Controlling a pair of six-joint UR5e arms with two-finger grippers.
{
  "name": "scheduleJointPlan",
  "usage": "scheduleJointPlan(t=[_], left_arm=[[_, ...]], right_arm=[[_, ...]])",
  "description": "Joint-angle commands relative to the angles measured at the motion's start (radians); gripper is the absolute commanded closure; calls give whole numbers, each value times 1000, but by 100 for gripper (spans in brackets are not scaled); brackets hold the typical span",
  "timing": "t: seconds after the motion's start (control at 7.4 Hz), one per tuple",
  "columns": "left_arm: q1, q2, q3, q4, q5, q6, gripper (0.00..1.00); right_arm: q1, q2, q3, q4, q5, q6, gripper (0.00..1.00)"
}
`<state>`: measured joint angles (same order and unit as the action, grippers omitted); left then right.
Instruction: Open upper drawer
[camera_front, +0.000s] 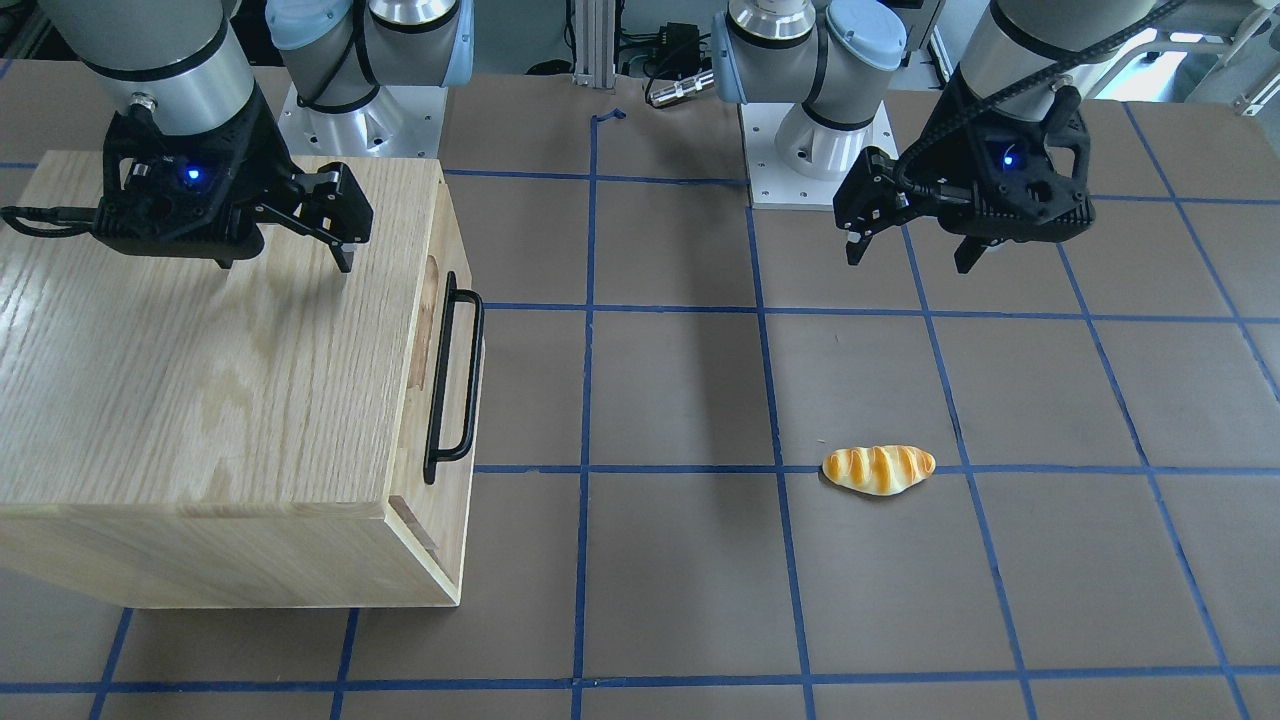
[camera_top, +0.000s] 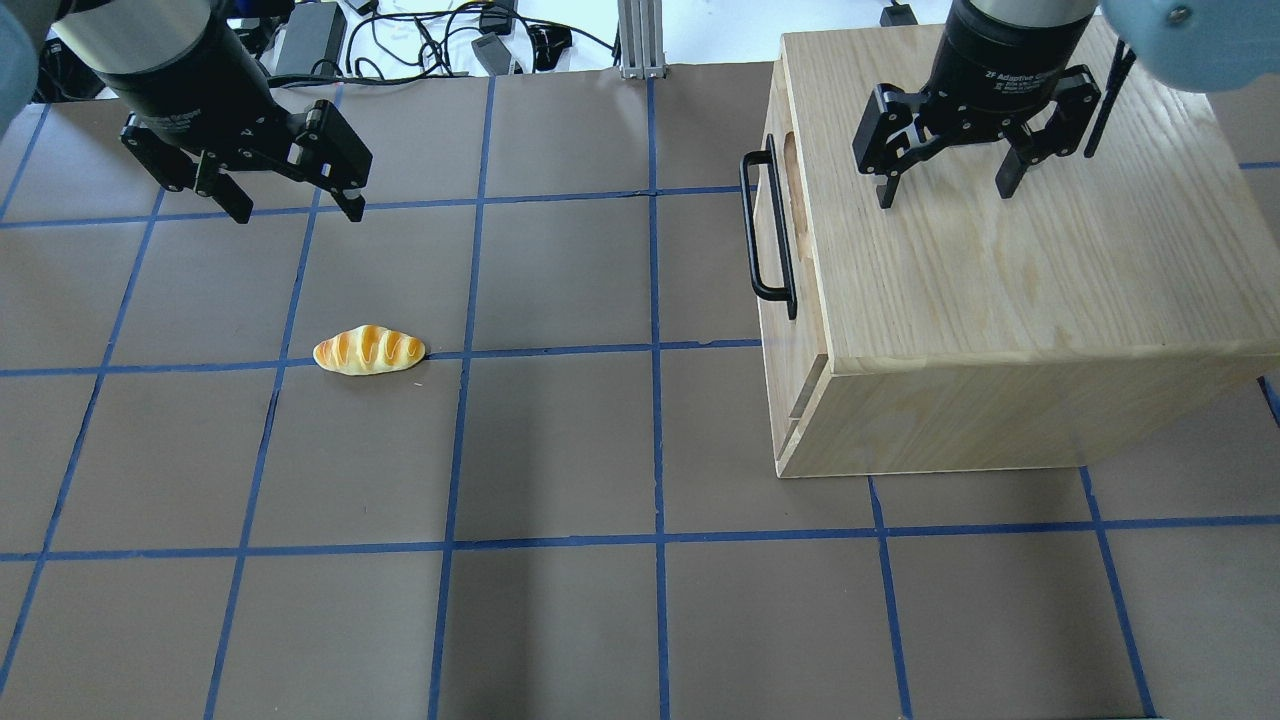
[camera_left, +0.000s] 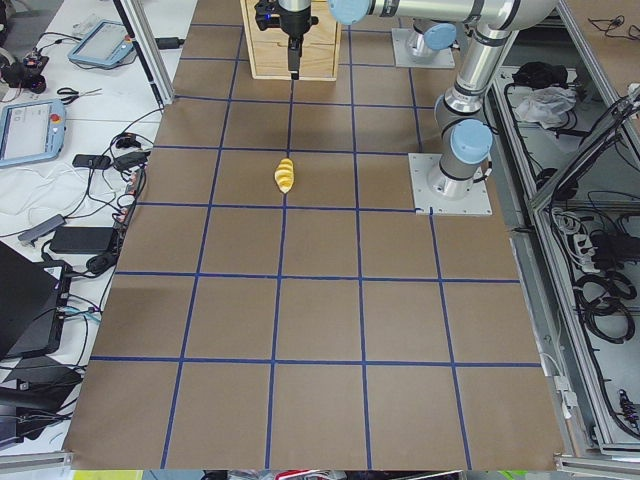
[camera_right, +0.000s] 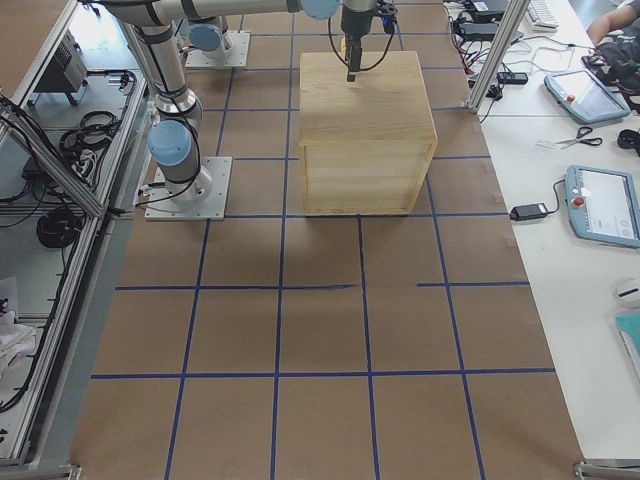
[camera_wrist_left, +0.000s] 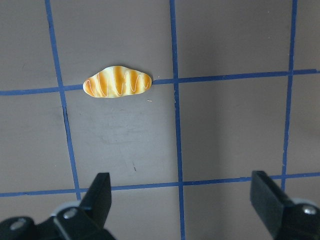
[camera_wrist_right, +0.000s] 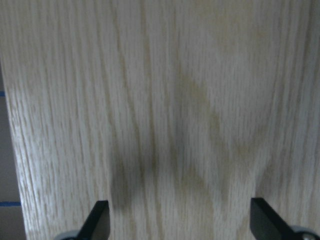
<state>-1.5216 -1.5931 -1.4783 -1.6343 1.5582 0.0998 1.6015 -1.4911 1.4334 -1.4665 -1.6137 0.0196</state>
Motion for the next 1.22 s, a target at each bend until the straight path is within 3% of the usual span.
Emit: scheduleJointPlan(t=[0.0,1.08], left_arm=[[3,1,-3,-1,-1,1,0],[3,8,-10,-1,-7,-14,0]], right_arm=[[0,0,-1,0,0,-1,0],[0,0,-1,0,0,0,0]])
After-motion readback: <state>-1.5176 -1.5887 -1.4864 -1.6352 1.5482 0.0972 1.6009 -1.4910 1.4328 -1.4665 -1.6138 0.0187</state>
